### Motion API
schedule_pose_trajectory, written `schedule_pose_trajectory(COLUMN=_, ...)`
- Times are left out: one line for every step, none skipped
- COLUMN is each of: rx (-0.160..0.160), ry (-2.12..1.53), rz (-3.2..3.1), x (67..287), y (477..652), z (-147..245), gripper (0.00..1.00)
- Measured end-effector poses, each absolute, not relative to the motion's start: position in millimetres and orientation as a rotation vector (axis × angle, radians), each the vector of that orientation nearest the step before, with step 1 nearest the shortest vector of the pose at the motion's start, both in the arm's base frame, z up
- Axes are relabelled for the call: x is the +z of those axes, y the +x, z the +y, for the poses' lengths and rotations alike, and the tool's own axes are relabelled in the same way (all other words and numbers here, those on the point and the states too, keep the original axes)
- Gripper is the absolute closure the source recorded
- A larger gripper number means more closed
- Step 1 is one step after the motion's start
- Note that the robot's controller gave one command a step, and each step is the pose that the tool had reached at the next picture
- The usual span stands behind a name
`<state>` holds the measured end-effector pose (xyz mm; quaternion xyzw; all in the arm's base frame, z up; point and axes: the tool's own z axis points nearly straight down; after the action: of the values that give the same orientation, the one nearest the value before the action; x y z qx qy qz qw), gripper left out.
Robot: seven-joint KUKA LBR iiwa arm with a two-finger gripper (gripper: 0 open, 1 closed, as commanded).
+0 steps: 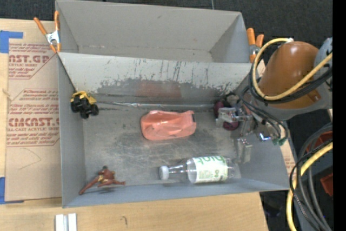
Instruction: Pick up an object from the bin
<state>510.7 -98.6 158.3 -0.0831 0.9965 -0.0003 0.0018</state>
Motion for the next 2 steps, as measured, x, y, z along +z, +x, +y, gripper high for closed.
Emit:
schedule_pose_trajectory(rx=0.001, ry=-0.429, rz=3.112, x=161, y=481.4, z=-85, gripper=0.0)
schedule_pose_trajectory(rx=0.0, ry=-0.534, rz=3.096, x=134, y=480.2, z=-70, gripper=0.0)
